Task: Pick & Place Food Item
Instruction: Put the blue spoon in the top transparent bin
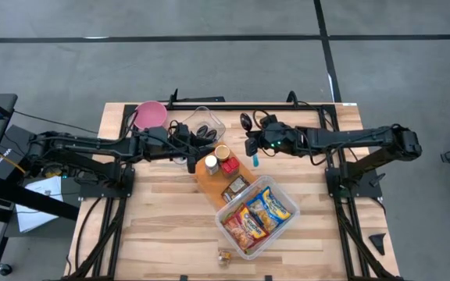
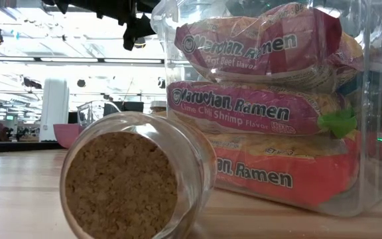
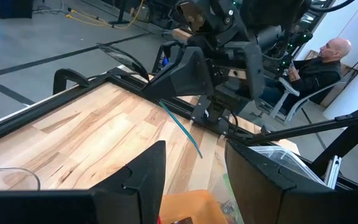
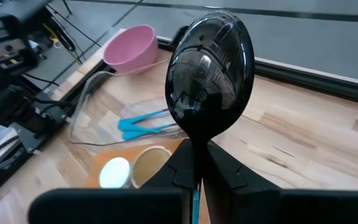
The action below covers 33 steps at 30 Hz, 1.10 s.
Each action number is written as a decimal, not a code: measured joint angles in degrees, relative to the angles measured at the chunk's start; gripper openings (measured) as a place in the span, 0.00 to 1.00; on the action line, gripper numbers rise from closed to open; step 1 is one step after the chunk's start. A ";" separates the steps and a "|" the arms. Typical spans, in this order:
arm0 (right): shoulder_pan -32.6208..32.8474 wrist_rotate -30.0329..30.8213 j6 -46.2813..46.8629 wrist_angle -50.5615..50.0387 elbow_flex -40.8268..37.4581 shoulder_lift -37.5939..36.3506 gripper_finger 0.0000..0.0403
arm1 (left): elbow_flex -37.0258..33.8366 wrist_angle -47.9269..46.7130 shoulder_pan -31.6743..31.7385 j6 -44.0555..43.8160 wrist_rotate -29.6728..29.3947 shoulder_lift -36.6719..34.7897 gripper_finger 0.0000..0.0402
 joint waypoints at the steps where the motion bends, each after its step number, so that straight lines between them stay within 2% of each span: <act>1: 0.26 0.00 -0.06 0.37 0.00 0.00 0.02 | 0.00 0.00 0.00 0.00 0.00 0.00 0.40; 14: 1.85 -0.09 -0.97 0.98 0.00 0.00 0.02 | 0.00 1.52 0.00 0.00 0.55 0.00 0.39; 20: 2.13 0.14 -1.53 3.79 0.00 0.01 0.02 | 0.00 4.50 0.00 1.54 0.59 -0.02 0.40; 33: 2.03 0.48 -4.44 8.17 0.02 0.02 0.02 | 0.00 4.49 0.00 1.99 -1.01 0.06 0.41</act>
